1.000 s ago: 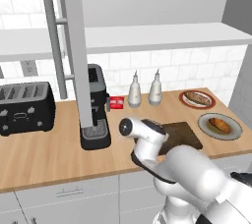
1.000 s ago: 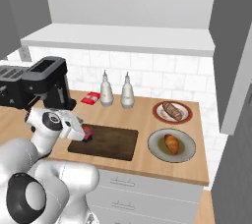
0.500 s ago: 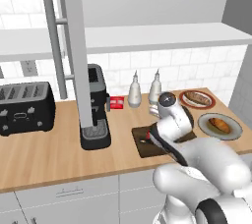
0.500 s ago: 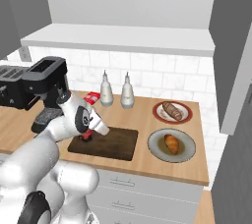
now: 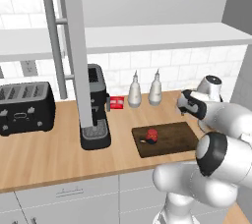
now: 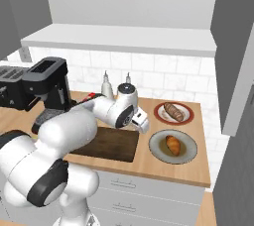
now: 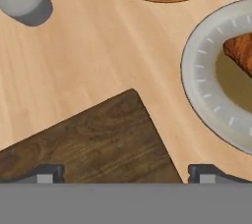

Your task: From the different types of pastries on the counter, select a croissant and place it on the cutting board. Then retrieve a jar of jam from the cabinet and place it alongside the croissant on the cutting board.

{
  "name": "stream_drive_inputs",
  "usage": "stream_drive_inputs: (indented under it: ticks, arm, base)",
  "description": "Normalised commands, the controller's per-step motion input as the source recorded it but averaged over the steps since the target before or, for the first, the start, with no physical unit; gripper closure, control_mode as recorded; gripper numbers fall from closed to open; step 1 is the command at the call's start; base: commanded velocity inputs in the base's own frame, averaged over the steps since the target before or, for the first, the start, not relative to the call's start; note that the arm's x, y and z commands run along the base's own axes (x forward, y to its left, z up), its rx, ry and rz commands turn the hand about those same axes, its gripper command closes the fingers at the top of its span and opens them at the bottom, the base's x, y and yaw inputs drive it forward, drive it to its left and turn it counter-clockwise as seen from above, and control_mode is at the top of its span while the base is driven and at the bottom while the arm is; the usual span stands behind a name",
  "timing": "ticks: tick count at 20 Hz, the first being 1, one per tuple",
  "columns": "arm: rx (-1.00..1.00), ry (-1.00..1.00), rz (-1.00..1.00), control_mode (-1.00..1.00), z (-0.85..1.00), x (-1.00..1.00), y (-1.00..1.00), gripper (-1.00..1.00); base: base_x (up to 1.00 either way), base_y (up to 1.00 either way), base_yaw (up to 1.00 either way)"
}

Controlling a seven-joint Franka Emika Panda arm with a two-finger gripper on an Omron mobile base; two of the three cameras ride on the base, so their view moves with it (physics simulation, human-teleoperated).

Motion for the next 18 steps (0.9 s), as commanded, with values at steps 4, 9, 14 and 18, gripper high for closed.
stream_drive_inputs:
  ticks: [4,9,14,18]
  arm:
    - [0.01,-0.02,0.06,-1.0,-0.07,-0.04,-0.22,-1.0]
    - [0.0,-0.09,0.19,-1.0,0.0,0.0,-1.0,-1.0]
    - [0.01,-0.01,0.25,-1.0,-0.01,-0.05,-0.67,-1.0]
    - [0.0,-0.06,0.15,-1.0,-0.12,-0.19,-0.06,-1.0]
  base:
    - [0.0,0.0,0.0]
    - [0.0,0.0,0.0]
    - [0.0,0.0,0.0]
    - [0.0,0.0,0.0]
